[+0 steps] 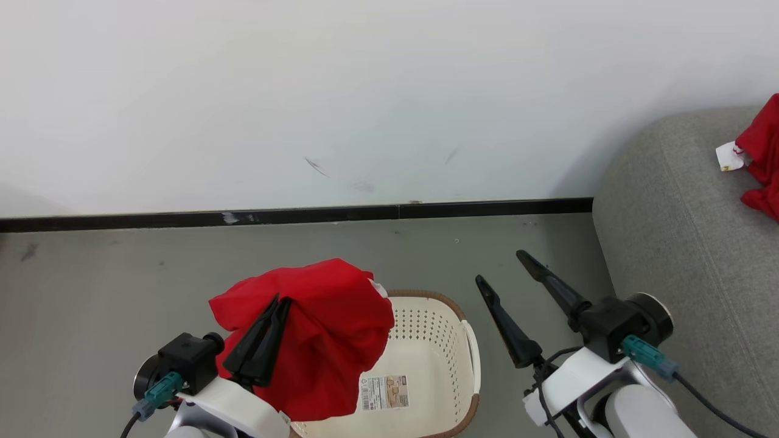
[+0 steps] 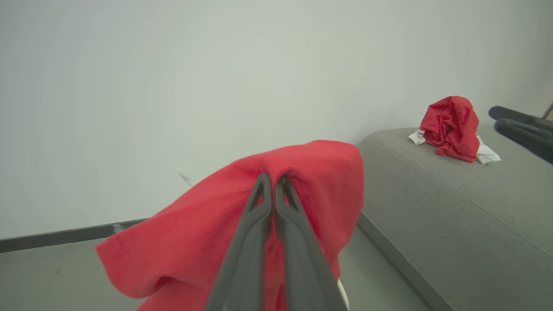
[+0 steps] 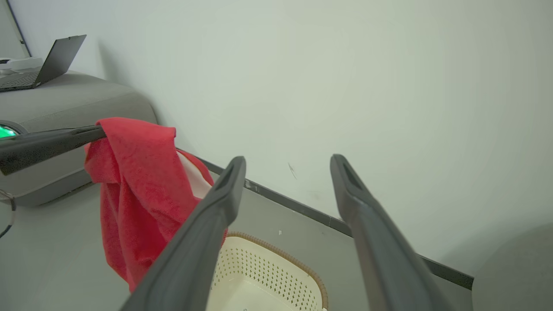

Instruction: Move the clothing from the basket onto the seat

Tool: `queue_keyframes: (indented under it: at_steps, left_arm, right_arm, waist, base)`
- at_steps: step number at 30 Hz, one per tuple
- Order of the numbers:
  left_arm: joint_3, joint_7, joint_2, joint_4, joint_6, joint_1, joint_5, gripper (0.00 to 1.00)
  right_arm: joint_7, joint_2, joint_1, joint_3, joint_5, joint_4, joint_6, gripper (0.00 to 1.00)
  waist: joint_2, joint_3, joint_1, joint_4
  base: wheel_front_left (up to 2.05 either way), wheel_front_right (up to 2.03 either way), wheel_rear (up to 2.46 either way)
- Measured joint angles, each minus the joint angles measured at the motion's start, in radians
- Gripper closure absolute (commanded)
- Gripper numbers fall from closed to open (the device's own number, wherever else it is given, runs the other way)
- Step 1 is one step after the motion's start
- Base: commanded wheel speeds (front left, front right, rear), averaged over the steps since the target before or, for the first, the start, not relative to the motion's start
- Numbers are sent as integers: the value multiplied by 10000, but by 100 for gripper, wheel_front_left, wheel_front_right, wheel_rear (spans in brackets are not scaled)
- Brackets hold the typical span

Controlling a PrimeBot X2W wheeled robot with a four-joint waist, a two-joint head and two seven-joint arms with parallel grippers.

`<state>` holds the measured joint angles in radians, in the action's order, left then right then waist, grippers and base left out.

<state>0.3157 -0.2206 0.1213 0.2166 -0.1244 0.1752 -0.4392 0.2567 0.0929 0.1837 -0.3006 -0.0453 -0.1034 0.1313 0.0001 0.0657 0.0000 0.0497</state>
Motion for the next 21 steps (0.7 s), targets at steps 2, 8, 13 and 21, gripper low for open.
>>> queue_keyframes:
  at_steps: [2,8,13,21]
  left_arm:
    - [61,84,52,-140,0,-91,6,100]
    - [318,360,86,-694,0,-279,31,100]
    - [497,543,157,-1177,0,-456,50,100]
    - [943,978,213,-2073,0,-618,146,100]
  right_arm:
    - [0,0,-1,-362,-46,-15,0,0]
    - [0,84,20,-1406,-169,-52,0,0]
    - [0,334,156,-2362,-176,-230,0,0]
    - [0,746,778,-3553,-259,-447,2,0]
  waist:
    - [0,-166,0,49]
    - [0,-590,0,199]
    - [0,-855,0,329]
    - [0,-1155,0,549]
  base:
    - [0,0,0]
    - [0,0,0]
    - [0,0,0]
    - [0,0,0]
